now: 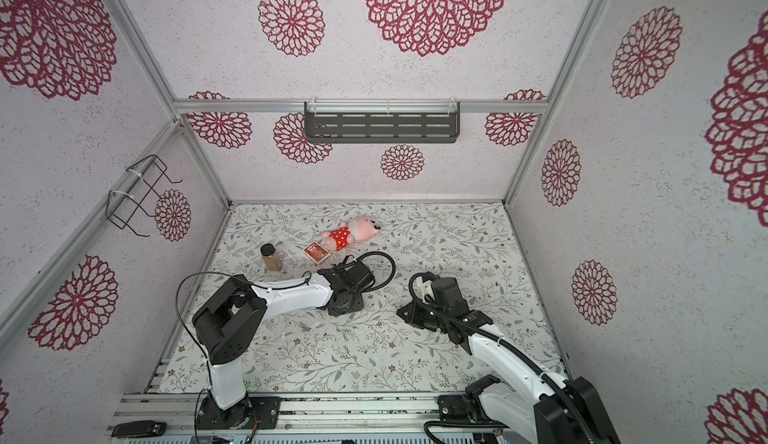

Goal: Unlock with the key

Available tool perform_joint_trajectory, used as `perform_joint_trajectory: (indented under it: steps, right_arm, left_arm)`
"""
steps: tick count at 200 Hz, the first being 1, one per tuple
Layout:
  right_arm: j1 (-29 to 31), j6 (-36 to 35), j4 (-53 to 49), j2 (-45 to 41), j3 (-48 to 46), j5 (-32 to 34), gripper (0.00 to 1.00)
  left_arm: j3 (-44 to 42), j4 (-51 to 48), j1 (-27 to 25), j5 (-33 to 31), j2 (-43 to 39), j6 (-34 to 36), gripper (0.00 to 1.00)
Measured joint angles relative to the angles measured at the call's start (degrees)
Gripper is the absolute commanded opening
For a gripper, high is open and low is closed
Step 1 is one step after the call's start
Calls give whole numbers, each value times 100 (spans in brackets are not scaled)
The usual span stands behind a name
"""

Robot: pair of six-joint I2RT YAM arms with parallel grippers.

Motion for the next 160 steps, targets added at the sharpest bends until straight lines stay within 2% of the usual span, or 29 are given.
perform_joint_trajectory:
  steps: [112,160]
  right_arm:
    - [0,57,369,166,0,-146,0]
    - [177,199,319,55,0,87,0]
  left_arm:
    - [76,-144,-17,-98,42,37,21]
    - [81,-136,-33,-212,-219,-109,19]
